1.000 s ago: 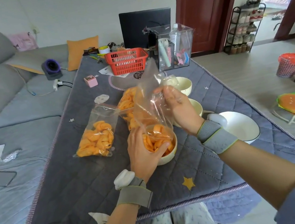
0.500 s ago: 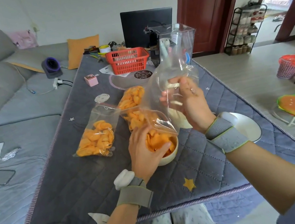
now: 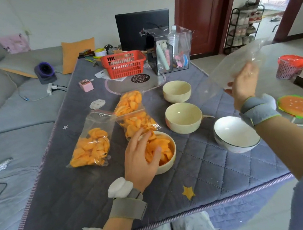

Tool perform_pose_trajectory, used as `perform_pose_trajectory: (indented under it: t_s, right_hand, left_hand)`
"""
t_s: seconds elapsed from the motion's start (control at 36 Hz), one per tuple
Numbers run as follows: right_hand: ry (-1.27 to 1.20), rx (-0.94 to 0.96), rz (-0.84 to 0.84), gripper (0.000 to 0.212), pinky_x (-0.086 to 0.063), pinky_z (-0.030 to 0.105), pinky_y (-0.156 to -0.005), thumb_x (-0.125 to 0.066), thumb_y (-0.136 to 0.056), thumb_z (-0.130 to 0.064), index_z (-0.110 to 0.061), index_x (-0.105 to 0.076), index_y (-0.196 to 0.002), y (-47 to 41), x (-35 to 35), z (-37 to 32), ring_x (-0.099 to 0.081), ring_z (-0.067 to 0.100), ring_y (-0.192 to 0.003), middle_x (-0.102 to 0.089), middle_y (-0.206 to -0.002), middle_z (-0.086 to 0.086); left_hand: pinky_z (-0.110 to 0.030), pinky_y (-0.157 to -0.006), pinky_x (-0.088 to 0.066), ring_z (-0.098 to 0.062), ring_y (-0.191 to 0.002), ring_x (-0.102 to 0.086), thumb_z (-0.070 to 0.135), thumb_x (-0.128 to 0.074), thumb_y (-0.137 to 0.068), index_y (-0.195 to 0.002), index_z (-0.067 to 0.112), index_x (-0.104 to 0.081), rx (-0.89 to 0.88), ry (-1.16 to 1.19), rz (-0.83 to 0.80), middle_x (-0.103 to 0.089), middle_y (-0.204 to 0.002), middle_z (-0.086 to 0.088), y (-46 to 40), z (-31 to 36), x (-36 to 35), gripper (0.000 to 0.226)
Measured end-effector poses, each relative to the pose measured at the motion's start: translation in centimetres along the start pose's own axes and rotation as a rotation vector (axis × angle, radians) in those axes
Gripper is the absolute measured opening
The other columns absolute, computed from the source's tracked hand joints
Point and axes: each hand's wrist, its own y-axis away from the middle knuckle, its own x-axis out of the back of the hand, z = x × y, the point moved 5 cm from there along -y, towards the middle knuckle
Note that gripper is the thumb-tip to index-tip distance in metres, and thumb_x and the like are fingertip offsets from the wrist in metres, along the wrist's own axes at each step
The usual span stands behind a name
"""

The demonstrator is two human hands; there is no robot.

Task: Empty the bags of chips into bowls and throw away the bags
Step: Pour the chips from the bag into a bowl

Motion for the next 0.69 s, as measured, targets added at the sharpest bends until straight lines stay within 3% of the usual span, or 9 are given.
perform_pose_trajectory:
  t_s: [0.06,0.08,0.14,0.22,0.36,0.44,0.53,0.61,0.69]
  right_hand:
    - [0.140,0.065,0.025,0.045,-0.051,0.037,-0.061,-0.022,-0.091,-0.039,-0.023,-0.033,-0.132,-0.8,0.3,0.2,-0.054,0.031,-0.093,-0.049,-0.121,0.014]
    - [0.251,0.113,0.030,0.045,-0.050,0.042,-0.074,-0.026,-0.091,-0.034,-0.020,-0.034,-0.134,-0.9,0.3,0.0,-0.052,0.036,-0.102,-0.046,-0.126,0.019]
    - [0.474,0.206,-0.007,0.044,-0.035,0.040,-0.091,-0.033,-0.090,-0.016,-0.011,-0.038,-0.133,-1.1,0.0,0.1,-0.047,0.044,-0.107,-0.042,-0.126,0.030]
    - [0.693,0.306,-0.136,0.044,-0.037,0.045,-0.096,-0.036,-0.081,-0.008,-0.008,-0.050,-0.122,-0.4,-1.1,1.1,-0.044,0.047,-0.107,-0.040,-0.121,0.032]
    - [1.008,0.183,-0.456,0.038,-0.034,0.050,-0.105,-0.042,-0.086,-0.016,-0.022,-0.056,-0.120,0.2,-3.3,5.4,-0.040,0.045,-0.117,-0.039,-0.125,0.025]
    - [1.078,0.159,-0.633,0.046,-0.037,0.050,-0.104,-0.046,-0.083,-0.022,-0.015,-0.048,-0.129,-0.1,-4.5,7.3,-0.045,0.042,-0.122,-0.046,-0.134,0.023]
    - [0.984,0.062,-0.788,0.063,-0.031,0.037,-0.107,-0.060,-0.085,-0.020,-0.003,-0.031,-0.138,1.9,-4.9,5.9,-0.038,0.037,-0.131,-0.037,-0.145,0.020]
    - [0.905,0.037,-0.909,0.052,-0.033,0.028,-0.090,-0.051,-0.089,-0.009,0.000,-0.033,-0.136,3.0,-5.2,5.3,-0.045,0.033,-0.118,-0.045,-0.131,0.014]
    - [0.882,0.061,-0.915,0.046,-0.033,0.035,-0.096,-0.050,-0.090,-0.011,-0.002,-0.039,-0.134,3.3,-5.3,4.9,-0.046,0.030,-0.118,-0.043,-0.140,0.020]
  left_hand:
    - [-0.026,-0.105,-0.027,0.000,-0.127,-0.032,0.049,-0.043,-0.081,-0.128,0.017,-0.053,0.005,-0.004,0.002,-0.045,-0.141,-0.001,-0.5,0.1,0.2,0.058]
    - [-0.026,-0.105,-0.027,-0.002,-0.128,-0.032,0.050,-0.042,-0.081,-0.129,0.018,-0.053,0.010,-0.013,-0.005,-0.046,-0.141,-0.001,-0.7,0.0,0.2,0.059]
    - [-0.030,-0.107,-0.028,-0.012,-0.133,-0.036,0.052,-0.039,-0.080,-0.129,0.019,-0.053,0.025,-0.048,-0.033,-0.047,-0.142,0.000,-1.0,-0.1,-0.1,0.061]
    - [-0.033,-0.107,-0.028,-0.019,-0.134,-0.038,0.054,-0.036,-0.080,-0.129,0.019,-0.052,0.036,-0.108,-0.083,-0.048,-0.141,0.001,-1.0,-0.3,-0.6,0.062]
    - [-0.039,-0.106,-0.037,-0.019,-0.128,-0.047,0.050,-0.037,-0.084,-0.126,0.018,-0.056,0.005,-0.165,-0.095,-0.057,-0.133,-0.001,-0.8,-0.8,-1.1,0.056]
    - [-0.032,-0.107,-0.029,-0.019,-0.130,-0.046,0.052,-0.035,-0.085,-0.129,0.020,-0.052,-0.013,-0.217,-0.127,-0.056,-0.135,-0.001,-0.6,-1.0,-1.3,0.058]
    - [-0.030,-0.106,-0.025,-0.021,-0.131,-0.045,0.053,-0.032,-0.085,-0.132,0.020,-0.049,-0.009,-0.215,-0.152,-0.054,-0.137,-0.003,-0.6,-1.0,-1.3,0.060]
    - [-0.033,-0.109,-0.026,-0.018,-0.135,-0.039,0.055,-0.026,-0.085,-0.136,0.022,-0.044,-0.014,-0.210,-0.201,-0.048,-0.142,0.000,-0.6,-1.0,-1.3,0.063]
    - [-0.031,-0.111,-0.022,-0.015,-0.138,-0.032,0.057,-0.020,-0.083,-0.138,0.024,-0.041,0.020,-0.176,-0.238,-0.041,-0.146,0.003,-0.6,-0.9,-1.1,0.067]
